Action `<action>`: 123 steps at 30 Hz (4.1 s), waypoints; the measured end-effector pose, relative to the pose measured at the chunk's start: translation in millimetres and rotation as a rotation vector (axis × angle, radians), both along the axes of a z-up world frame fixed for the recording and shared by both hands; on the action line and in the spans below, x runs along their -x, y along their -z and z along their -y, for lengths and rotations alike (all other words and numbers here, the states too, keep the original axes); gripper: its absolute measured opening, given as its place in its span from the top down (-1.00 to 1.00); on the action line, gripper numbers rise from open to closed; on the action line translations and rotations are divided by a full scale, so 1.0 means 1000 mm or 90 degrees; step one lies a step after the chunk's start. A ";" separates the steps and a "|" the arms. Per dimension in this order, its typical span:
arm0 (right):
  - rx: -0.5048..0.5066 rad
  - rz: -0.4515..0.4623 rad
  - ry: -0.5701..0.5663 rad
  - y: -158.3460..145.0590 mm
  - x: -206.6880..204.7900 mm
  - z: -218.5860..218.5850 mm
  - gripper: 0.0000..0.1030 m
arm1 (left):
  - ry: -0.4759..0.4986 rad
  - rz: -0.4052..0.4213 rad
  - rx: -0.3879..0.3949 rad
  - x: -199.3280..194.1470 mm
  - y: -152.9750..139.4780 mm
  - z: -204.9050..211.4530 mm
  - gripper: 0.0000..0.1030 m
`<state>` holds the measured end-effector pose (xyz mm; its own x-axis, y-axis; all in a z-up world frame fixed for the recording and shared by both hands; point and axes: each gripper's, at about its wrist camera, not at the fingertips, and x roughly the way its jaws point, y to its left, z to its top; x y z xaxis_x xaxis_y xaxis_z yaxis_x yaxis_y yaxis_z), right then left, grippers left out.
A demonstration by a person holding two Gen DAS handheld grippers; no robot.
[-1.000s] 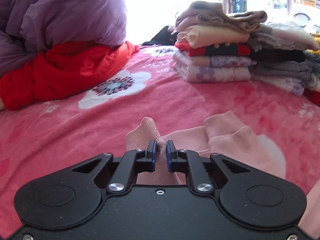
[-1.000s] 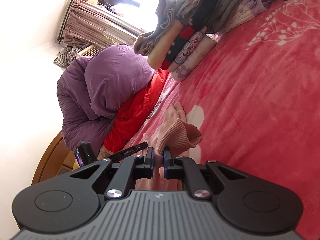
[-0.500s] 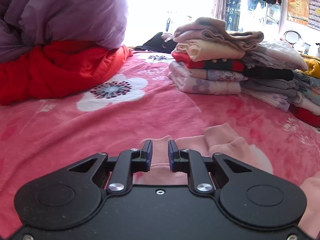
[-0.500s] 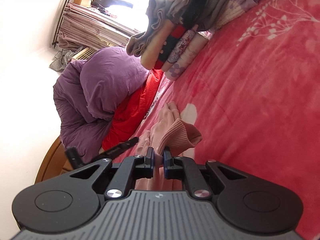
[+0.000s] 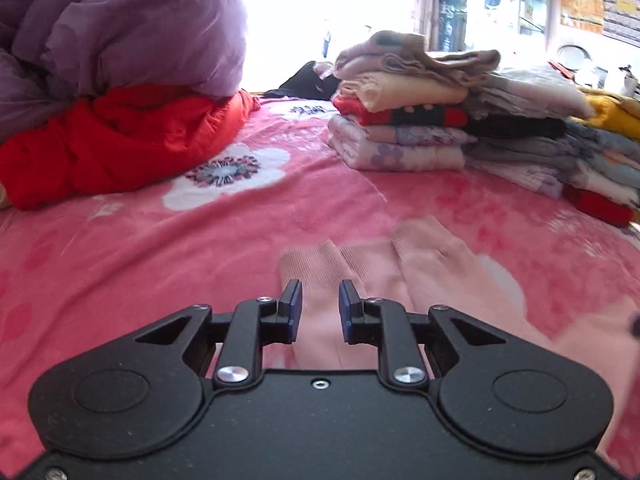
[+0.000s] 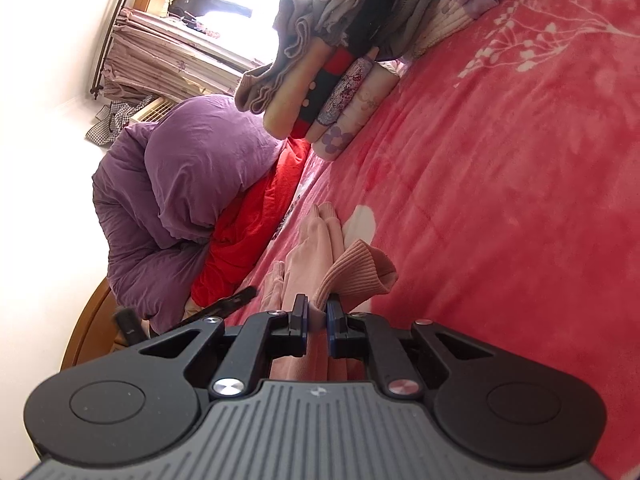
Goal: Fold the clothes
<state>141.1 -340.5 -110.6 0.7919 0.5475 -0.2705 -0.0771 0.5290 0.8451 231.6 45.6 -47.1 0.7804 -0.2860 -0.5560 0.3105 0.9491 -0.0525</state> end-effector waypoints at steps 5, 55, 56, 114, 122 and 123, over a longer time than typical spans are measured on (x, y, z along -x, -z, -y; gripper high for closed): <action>-0.002 0.004 0.003 -0.001 0.000 -0.002 0.78 | 0.039 -0.027 0.009 0.097 0.000 -0.006 0.67; 0.171 -0.011 -0.003 -0.102 -0.051 -0.082 0.78 | 0.144 0.085 -0.189 0.187 0.059 0.063 0.70; 0.186 -0.013 -0.006 -0.107 -0.055 -0.089 0.78 | 0.139 0.079 -0.166 0.185 0.057 0.058 0.72; 0.066 -0.014 0.132 -0.030 0.021 -0.030 0.78 | 0.054 -0.045 0.054 0.076 0.038 0.030 0.83; 0.067 0.001 0.132 -0.038 0.026 -0.035 0.78 | 0.042 -0.019 0.007 0.078 0.040 0.038 0.83; 0.070 0.003 0.128 -0.039 0.027 -0.037 0.78 | 0.044 -0.016 0.011 0.074 0.041 0.040 0.83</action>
<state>114.5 -303.8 -71.5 0.8836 0.3459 -0.3154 0.0354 0.6224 0.7819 158.0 5.2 -88.0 0.7438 -0.3485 -0.5703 0.3741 0.9242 -0.0768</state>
